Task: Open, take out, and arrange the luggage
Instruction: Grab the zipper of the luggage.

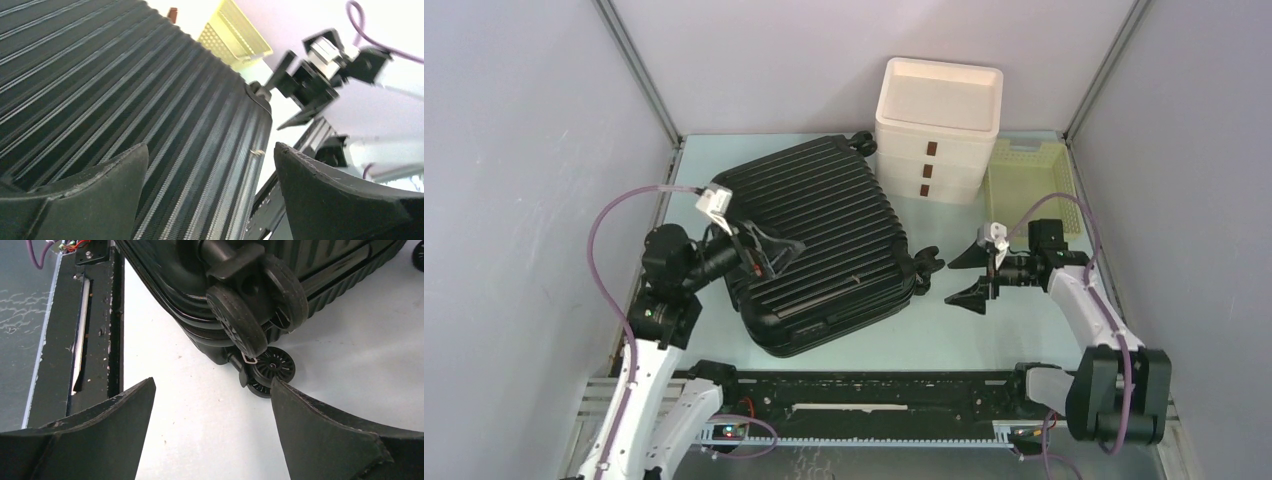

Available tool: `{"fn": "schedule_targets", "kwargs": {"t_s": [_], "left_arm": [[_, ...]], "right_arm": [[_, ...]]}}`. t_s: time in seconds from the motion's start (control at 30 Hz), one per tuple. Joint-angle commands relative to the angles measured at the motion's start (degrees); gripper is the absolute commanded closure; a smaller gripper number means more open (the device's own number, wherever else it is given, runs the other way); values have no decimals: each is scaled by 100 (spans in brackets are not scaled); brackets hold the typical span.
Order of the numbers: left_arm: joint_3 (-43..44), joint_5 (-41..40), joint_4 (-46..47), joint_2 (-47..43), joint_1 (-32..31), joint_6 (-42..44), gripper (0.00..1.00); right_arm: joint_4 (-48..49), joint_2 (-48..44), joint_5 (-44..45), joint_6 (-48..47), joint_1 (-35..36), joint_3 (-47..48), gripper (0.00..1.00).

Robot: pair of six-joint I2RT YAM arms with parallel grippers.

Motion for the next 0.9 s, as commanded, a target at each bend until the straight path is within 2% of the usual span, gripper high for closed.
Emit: {"fn": "schedule_targets", "kwargs": {"t_s": [0.0, 0.1, 0.2, 0.43, 0.67, 0.77, 0.87], "left_arm": [[-236, -39, 324, -347, -534, 1033, 0], [-524, -211, 441, -609, -538, 1504, 0], [-810, -398, 560, -816, -544, 1708, 0], [-1129, -711, 636, -1024, -542, 1891, 0], [-1143, -746, 610, -1013, -544, 1879, 0], [-1141, -743, 612, -1041, -539, 1875, 0], [-1150, -739, 619, -1079, -548, 1871, 0]], "right_arm": [[524, 432, -98, -188, 212, 102, 8], [907, 613, -46, 70, 322, 108, 13], [1146, 742, 405, -4, 588, 108, 22], [1790, 683, 917, 198, 898, -14, 30], [2074, 508, 1417, 89, 1018, -199, 31], [2090, 517, 1211, 237, 955, -204, 31], [2387, 495, 865, 949, 1012, -200, 30]]}}
